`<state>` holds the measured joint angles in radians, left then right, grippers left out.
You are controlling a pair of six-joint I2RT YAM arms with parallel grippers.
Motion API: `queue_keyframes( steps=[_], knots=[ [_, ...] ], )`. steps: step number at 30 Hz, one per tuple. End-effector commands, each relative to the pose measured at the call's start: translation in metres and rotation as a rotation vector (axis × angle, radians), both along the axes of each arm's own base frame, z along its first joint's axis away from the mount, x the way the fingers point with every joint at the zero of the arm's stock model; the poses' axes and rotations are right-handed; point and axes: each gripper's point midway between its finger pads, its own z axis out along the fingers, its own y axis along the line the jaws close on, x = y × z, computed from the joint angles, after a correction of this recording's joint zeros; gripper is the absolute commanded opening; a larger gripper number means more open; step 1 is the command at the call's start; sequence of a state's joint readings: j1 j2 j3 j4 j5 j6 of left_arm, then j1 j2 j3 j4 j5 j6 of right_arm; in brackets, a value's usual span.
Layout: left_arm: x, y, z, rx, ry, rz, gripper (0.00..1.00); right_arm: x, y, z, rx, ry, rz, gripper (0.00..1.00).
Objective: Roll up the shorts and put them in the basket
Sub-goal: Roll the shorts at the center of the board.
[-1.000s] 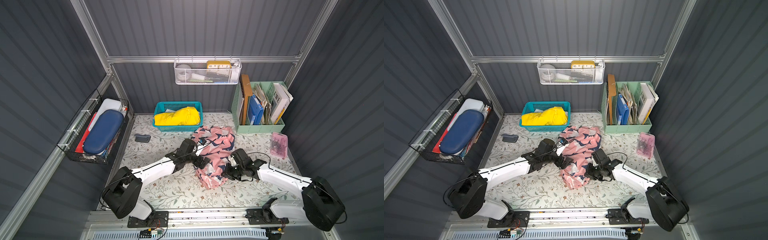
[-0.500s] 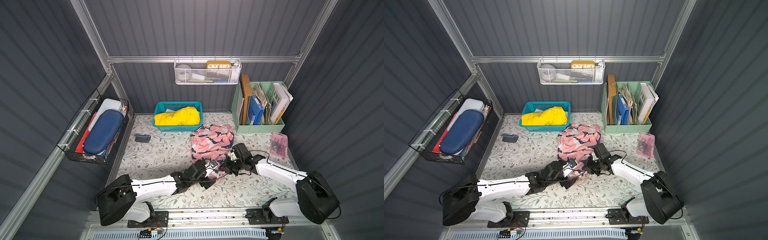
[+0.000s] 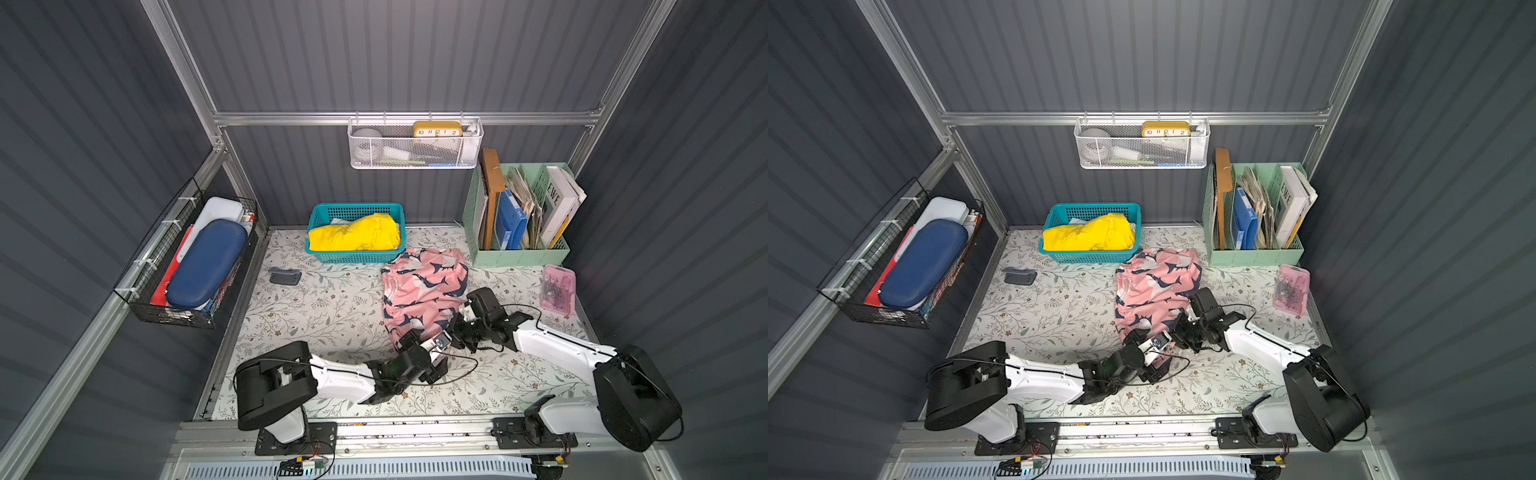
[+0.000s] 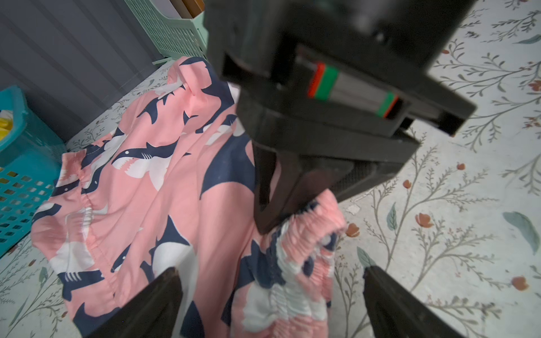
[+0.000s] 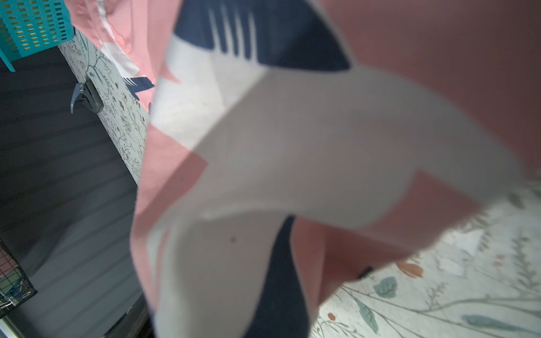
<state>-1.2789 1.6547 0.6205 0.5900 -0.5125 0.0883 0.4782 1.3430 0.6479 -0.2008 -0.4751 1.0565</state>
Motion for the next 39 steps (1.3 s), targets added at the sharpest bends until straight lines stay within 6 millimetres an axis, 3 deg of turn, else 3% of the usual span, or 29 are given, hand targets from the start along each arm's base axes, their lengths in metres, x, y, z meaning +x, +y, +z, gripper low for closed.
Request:
queue_keyframes(
  steps=[1, 13, 15, 20, 26, 27, 31, 32, 39],
  knots=[
    [0.009, -0.006, 0.000, -0.028, -0.031, 0.077, 1.00, 0.004, -0.001, 0.005, 0.017, -0.020, -0.019, 0.00],
    [0.028, 0.007, -0.025, 0.064, -0.106, 0.213, 0.99, 0.000, -0.009, 0.007, 0.033, -0.036, -0.041, 0.00],
    [0.027, 0.011, -0.029, 0.071, -0.089, 0.220, 0.91, -0.001, -0.009, 0.006, 0.033, -0.034, -0.041, 0.00],
    [0.022, 0.018, -0.040, 0.090, -0.050, 0.215, 0.58, -0.002, -0.010, 0.004, 0.037, -0.028, -0.042, 0.00],
    [0.011, 0.023, -0.032, 0.082, -0.026, 0.155, 0.41, -0.005, -0.012, 0.002, 0.027, -0.033, -0.028, 0.00],
    [0.009, 0.023, -0.028, 0.080, -0.020, 0.128, 0.39, -0.006, -0.013, 0.002, 0.021, -0.034, -0.022, 0.06],
    [-0.001, 0.021, -0.019, 0.069, 0.077, -0.005, 0.29, -0.008, -0.018, 0.000, 0.003, -0.061, -0.004, 0.45],
    [-0.001, 0.022, -0.016, 0.065, 0.095, -0.021, 0.28, -0.007, -0.019, 0.001, 0.001, -0.074, -0.004, 0.51],
    [-0.007, 0.029, 0.012, 0.058, 0.174, -0.209, 0.28, -0.003, -0.038, 0.021, -0.087, -0.220, 0.014, 0.64]
  ],
)
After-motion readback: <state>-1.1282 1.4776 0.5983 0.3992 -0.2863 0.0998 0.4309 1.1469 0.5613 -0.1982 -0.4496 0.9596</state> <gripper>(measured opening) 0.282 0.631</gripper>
